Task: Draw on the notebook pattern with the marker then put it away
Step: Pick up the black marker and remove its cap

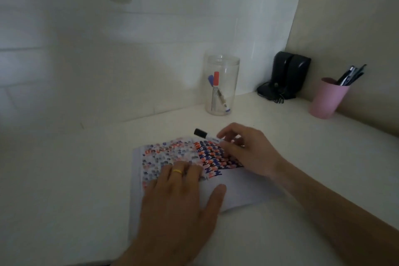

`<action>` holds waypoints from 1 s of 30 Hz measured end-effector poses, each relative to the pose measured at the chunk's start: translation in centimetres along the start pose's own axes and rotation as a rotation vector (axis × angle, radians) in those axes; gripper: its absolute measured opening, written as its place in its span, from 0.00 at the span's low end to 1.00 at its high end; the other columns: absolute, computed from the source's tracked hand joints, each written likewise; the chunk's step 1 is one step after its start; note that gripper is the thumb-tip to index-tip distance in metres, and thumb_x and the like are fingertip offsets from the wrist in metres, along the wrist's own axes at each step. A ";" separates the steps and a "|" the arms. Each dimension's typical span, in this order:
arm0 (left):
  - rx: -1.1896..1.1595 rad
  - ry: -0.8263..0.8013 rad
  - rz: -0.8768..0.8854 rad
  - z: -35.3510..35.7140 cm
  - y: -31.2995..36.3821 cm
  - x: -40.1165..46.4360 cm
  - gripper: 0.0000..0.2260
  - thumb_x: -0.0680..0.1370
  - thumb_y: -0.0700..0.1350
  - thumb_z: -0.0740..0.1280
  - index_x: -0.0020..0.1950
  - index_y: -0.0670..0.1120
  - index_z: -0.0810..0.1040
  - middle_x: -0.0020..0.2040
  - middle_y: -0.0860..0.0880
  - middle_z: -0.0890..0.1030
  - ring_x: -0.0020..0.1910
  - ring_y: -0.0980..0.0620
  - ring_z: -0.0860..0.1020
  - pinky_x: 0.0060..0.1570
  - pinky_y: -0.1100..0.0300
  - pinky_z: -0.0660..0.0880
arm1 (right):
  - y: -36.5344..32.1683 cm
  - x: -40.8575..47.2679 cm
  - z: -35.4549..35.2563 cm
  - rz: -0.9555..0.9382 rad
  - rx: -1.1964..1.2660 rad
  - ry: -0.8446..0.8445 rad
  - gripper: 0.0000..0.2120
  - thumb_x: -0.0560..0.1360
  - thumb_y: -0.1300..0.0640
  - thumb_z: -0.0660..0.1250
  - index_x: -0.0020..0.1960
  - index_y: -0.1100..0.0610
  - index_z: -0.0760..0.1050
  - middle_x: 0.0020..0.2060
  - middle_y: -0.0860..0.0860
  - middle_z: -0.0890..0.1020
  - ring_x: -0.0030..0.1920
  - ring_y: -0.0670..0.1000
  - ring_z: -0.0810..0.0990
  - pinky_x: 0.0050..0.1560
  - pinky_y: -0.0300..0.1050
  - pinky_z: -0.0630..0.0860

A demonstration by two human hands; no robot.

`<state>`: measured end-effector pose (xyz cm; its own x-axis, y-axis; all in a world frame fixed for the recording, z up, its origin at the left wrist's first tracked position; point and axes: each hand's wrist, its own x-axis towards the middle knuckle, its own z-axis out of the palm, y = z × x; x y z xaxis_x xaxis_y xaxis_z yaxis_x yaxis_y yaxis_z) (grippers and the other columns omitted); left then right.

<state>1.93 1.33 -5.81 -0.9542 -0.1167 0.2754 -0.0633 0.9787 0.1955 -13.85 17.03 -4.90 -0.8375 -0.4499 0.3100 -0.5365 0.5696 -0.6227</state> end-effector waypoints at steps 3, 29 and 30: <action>-0.120 0.020 0.008 -2.5 -1.7 4.4 0.21 0.78 0.66 0.51 0.53 0.57 0.79 0.55 0.58 0.82 0.53 0.54 0.79 0.52 0.55 0.76 | 1.6 0.2 0.1 0.057 0.145 -0.011 0.04 0.77 0.55 0.71 0.52 0.48 0.82 0.45 0.47 0.86 0.41 0.46 0.87 0.48 0.48 0.85; -0.440 0.145 0.501 0.7 -1.3 10.9 0.14 0.81 0.61 0.57 0.50 0.55 0.77 0.39 0.61 0.79 0.37 0.65 0.76 0.39 0.76 0.68 | -2.3 -1.5 -1.1 0.122 0.845 0.291 0.17 0.69 0.48 0.73 0.39 0.64 0.85 0.31 0.62 0.82 0.29 0.53 0.77 0.33 0.42 0.76; -0.465 0.109 0.501 0.4 -1.2 10.8 0.14 0.82 0.61 0.56 0.49 0.55 0.76 0.39 0.59 0.80 0.38 0.60 0.78 0.38 0.73 0.68 | -2.4 -1.5 -1.1 0.107 0.845 0.307 0.17 0.69 0.48 0.73 0.39 0.64 0.85 0.30 0.62 0.82 0.29 0.53 0.77 0.32 0.43 0.76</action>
<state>-8.41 -1.01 -3.49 -0.7992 0.2904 0.5263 0.5326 0.7480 0.3960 -11.40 17.15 -3.08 -0.9343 -0.1516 0.3227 -0.3007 -0.1515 -0.9416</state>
